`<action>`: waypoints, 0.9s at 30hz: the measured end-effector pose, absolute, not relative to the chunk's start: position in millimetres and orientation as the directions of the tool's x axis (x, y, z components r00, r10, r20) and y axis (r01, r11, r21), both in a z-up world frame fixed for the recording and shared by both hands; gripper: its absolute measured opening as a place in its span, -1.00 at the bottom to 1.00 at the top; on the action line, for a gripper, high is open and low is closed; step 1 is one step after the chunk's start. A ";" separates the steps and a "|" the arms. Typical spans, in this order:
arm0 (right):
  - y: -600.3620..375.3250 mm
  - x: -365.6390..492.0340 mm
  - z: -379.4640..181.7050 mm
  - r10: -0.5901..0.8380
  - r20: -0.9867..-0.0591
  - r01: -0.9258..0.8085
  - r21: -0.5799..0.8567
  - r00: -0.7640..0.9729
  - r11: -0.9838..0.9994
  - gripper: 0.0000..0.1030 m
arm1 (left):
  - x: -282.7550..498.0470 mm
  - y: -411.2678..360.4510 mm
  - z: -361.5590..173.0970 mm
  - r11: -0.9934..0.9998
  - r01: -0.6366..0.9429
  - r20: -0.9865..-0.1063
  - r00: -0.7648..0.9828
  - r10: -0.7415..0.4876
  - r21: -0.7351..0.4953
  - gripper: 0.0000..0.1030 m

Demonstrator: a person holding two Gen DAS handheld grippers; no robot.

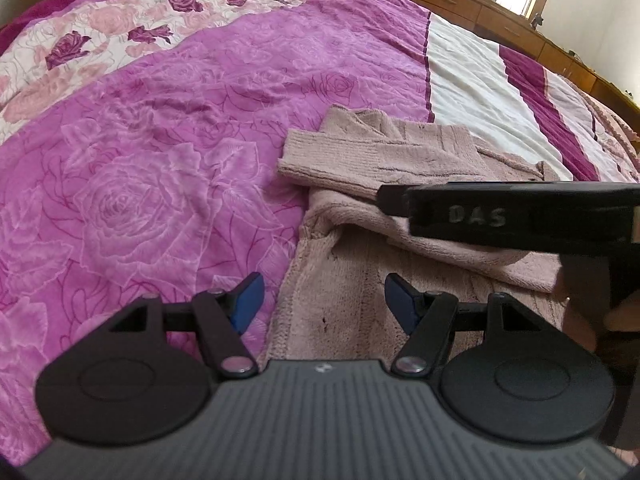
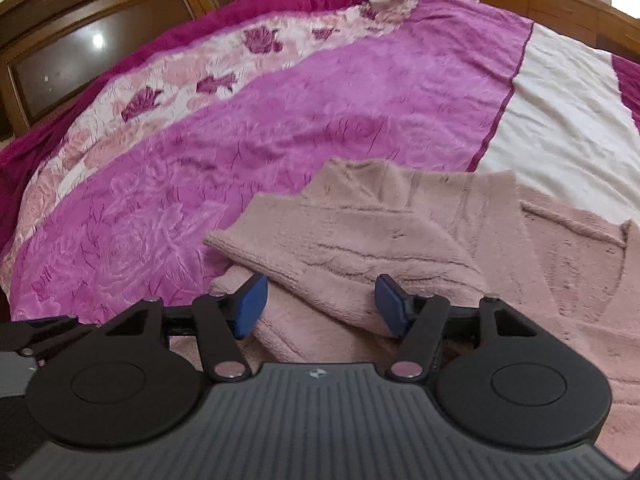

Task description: Fold small clothes

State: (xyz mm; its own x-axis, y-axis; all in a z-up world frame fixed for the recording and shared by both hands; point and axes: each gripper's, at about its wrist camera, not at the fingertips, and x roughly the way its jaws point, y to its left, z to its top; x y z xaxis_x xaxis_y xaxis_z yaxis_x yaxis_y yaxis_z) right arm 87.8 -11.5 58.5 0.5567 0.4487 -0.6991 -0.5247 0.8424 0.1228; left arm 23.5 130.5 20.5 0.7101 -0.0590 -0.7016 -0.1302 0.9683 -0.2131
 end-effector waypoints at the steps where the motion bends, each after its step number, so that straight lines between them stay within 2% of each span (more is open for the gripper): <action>1: -9.0 87.9 55.7 0.443 -0.705 -0.532 0.110 0.554 0.840 0.33 | 23.6 130.9 19.9 0.968 -0.131 -0.702 0.709 -0.060 -0.215 0.32; 4: -0.2 87.8 47.1 0.411 -0.713 -0.551 0.042 0.568 0.834 0.20 | 24.4 130.1 18.5 0.969 -0.131 -0.703 0.708 -0.058 -0.211 0.32; 6: 2.6 89.4 43.3 0.393 -0.704 -0.540 0.017 0.591 0.841 -0.05 | 24.4 128.9 18.3 0.971 -0.129 -0.704 0.708 -0.054 -0.204 0.32; 7: 1.8 90.0 42.7 0.389 -0.699 -0.529 0.018 0.600 0.848 -0.10 | 24.3 128.4 18.1 0.971 -0.128 -0.704 0.708 -0.052 -0.200 0.32; 11: -6.0 87.6 44.9 0.398 -0.660 -0.498 0.042 0.637 0.866 -0.76 | 25.0 127.1 17.4 0.974 -0.125 -0.706 0.707 -0.046 -0.188 0.32; 12: -9.4 86.1 47.4 0.400 -0.646 -0.486 0.051 0.651 0.873 -0.82 | 25.2 126.7 17.2 0.975 -0.125 -0.706 0.707 -0.044 -0.186 0.32; 21: -68.2 62.9 96.2 0.350 -0.458 -0.329 0.128 0.817 0.936 -0.86 | 26.3 126.6 16.1 0.976 -0.123 -0.708 0.705 -0.041 -0.179 0.32; 27: -138.0 39.5 109.7 0.235 -0.410 -0.171 0.187 0.882 0.967 -0.86 | 26.9 125.0 16.0 0.978 -0.124 -0.709 0.705 -0.033 -0.168 0.32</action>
State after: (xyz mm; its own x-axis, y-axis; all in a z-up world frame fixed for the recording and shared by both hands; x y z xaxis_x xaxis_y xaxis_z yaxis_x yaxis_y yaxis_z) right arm 39.5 -138.0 109.7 0.8815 0.2350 -0.4095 -0.1709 0.9674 0.1871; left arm 26.9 125.0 16.0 0.7046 -0.0328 -0.7088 -0.1237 0.9779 -0.1683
